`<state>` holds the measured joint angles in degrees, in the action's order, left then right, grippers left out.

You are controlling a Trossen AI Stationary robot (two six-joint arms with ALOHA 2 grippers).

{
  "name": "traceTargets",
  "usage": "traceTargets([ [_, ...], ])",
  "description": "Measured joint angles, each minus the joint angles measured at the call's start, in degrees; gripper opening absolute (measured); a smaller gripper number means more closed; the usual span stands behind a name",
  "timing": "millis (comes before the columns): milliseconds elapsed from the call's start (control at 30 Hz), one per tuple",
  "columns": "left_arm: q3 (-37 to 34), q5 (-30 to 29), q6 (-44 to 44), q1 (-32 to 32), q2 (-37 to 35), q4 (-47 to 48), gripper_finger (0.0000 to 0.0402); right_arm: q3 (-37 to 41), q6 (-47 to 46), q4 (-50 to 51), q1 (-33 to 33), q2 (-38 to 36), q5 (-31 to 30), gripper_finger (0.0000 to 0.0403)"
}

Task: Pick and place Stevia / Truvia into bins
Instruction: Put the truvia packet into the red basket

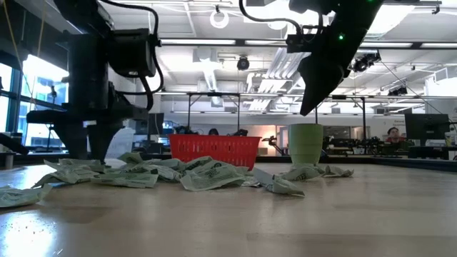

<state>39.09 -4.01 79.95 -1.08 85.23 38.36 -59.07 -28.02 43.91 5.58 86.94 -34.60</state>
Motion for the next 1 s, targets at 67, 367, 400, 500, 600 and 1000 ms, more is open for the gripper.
traceTargets([
  [67, -0.01, 0.0, -1.28, 0.0, 0.02, 0.4, 0.013, 0.0, 0.0, 0.01, 0.0, 0.0, -0.15, 0.0295],
  [367, 1.76, -1.38, -8.72, 0.0, -0.56, 0.48, 0.0035, 0.0, -0.33, 0.15, 0.09, 0.0, -0.78, 0.0295],
  [400, 2.6, -2.32, -9.82, 0.01, -0.52, -1.25, 0.0035, 0.0, -0.41, 0.21, 0.4, 0.0, -1.38, 0.0295],
  [500, 4.96, -5.02, -13.42, -0.15, -1.33, -3.14, 0.0035, 0.0, -1.62, 1.76, 1.82, 0.0, -3.75, 0.0295],
  [600, 9.06, -6.85, -17.06, -0.87, -1.5, -3.9, 0.0042, -0.02, -4.66, 5.22, 3.37, 0.0, -4.47, 0.0295],
  [1000, 22.85, -3.77, -53.19, -5.91, 4.56, -19.76, 0.006, -0.02, -14.21, 13.32, 6.62, 0.0, -2.81, 0.0295],
])
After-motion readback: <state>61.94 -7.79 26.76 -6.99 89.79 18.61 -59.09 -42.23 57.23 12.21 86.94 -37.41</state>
